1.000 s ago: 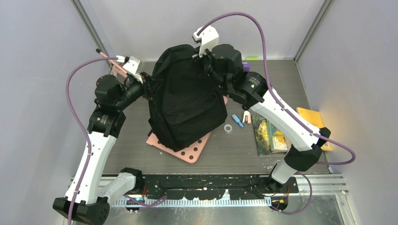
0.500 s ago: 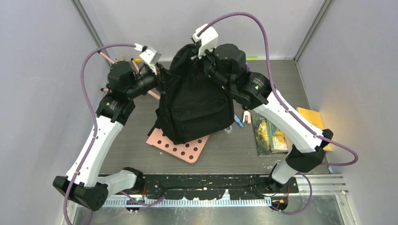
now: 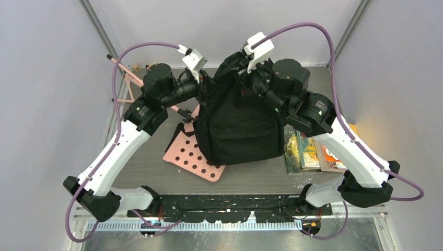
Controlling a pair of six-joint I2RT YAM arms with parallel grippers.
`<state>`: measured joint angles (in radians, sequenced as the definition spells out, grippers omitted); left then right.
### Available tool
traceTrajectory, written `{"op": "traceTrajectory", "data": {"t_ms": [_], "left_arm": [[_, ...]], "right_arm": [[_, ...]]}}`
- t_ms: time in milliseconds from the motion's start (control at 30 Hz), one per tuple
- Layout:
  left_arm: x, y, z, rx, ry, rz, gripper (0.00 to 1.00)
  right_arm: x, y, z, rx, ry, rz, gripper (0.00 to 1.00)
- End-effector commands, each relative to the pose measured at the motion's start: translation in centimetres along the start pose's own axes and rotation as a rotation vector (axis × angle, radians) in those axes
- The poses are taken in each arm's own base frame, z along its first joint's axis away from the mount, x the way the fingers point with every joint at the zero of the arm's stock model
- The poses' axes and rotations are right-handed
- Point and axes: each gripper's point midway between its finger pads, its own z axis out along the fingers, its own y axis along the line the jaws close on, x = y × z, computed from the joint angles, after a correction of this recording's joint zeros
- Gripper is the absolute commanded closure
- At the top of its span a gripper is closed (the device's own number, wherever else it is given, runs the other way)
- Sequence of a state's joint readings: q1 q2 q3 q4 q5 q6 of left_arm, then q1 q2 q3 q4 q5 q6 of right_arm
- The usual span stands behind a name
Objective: Pack the student bag
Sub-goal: Unzip the student bag at the center of the board.
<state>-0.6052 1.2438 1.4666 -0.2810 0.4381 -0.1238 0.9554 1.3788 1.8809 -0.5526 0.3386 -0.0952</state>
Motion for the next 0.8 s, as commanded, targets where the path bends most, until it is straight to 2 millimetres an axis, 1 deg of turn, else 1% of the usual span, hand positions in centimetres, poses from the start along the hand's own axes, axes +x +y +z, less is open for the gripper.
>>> {"op": "traceTrajectory", "data": {"t_ms": [0, 67, 100, 200, 233, 333, 367, 400, 433, 467, 500, 533, 567, 600, 633, 700, 733, 767], "left_arm": [[-5.5, 0.8, -1.0, -0.089, -0.132, 0.081, 0.9], [-5.8, 2.6, -2.4, -0.21, -0.124, 0.128, 0.9], [-5.8, 3.6, -3.3, -0.282, -0.117, 0.142, 0.9], [-5.4, 6.3, -6.6, -0.485, -0.061, 0.194, 0.9], [-5.0, 7.1, -7.7, -0.543, -0.037, 0.208, 0.9], [-4.2, 8.4, -11.1, -0.676, 0.004, 0.215, 0.9], [-3.7, 8.5, -11.9, -0.694, 0.01, 0.206, 0.9], [-3.2, 8.5, -12.4, -0.698, 0.012, 0.195, 0.9], [-2.6, 8.4, -12.7, -0.69, 0.016, 0.19, 0.9], [-2.0, 8.2, -12.8, -0.681, 0.02, 0.182, 0.89], [-1.4, 8.1, -12.9, -0.675, 0.028, 0.173, 0.89], [-0.7, 8.1, -13.0, -0.673, 0.044, 0.166, 0.88], [0.1, 8.1, -13.1, -0.673, 0.064, 0.157, 0.87], [0.7, 8.2, -13.2, -0.677, 0.079, 0.15, 0.85], [1.4, 8.2, -13.4, -0.683, 0.096, 0.142, 0.84], [1.9, 8.3, -14.2, -0.703, 0.11, 0.136, 0.79], [1.8, 8.1, -14.7, -0.706, 0.111, 0.139, 0.73], [1.6, 7.8, -15.2, -0.705, 0.11, 0.144, 0.65]], "right_arm": [[-3.6, 1.7, -0.8, -0.082, -0.134, 0.067, 1.0], [-3.5, 2.1, -0.6, -0.094, -0.133, 0.076, 1.0], [-3.6, 2.3, -0.5, -0.099, -0.135, 0.079, 1.0], [-3.0, 3.3, 0.7, -0.111, -0.111, 0.08, 1.0], [-2.7, 3.8, 1.4, -0.115, -0.101, 0.079, 1.0], [-2.3, 5.6, 2.9, -0.135, -0.091, 0.085, 1.0], [-2.1, 6.4, 3.9, -0.144, -0.087, 0.088, 1.0], [-2.0, 7.3, 4.2, -0.163, -0.086, 0.09, 1.0], [-1.9, 8.5, 5.1, -0.186, -0.086, 0.096, 1.0], [-1.8, 9.6, 5.4, -0.212, -0.085, 0.098, 1.0], [-1.6, 11.0, 6.3, -0.246, -0.083, 0.105, 1.0], [-2.2, 12.0, 6.3, -0.272, -0.102, 0.114, 1.0], [-1.5, 13.2, 7.1, -0.303, -0.09, 0.111, 1.0], [-1.6, 14.1, 7.2, -0.323, -0.101, 0.114, 1.0], [-1.1, 14.8, 7.7, -0.338, -0.092, 0.111, 1.0], [-0.4, 15.5, 8.4, -0.336, -0.084, 0.127, 1.0], [-0.1, 15.5, 8.6, -0.328, -0.081, 0.13, 1.0], [0.1, 15.1, 8.9, -0.298, -0.08, 0.134, 1.0]]}}
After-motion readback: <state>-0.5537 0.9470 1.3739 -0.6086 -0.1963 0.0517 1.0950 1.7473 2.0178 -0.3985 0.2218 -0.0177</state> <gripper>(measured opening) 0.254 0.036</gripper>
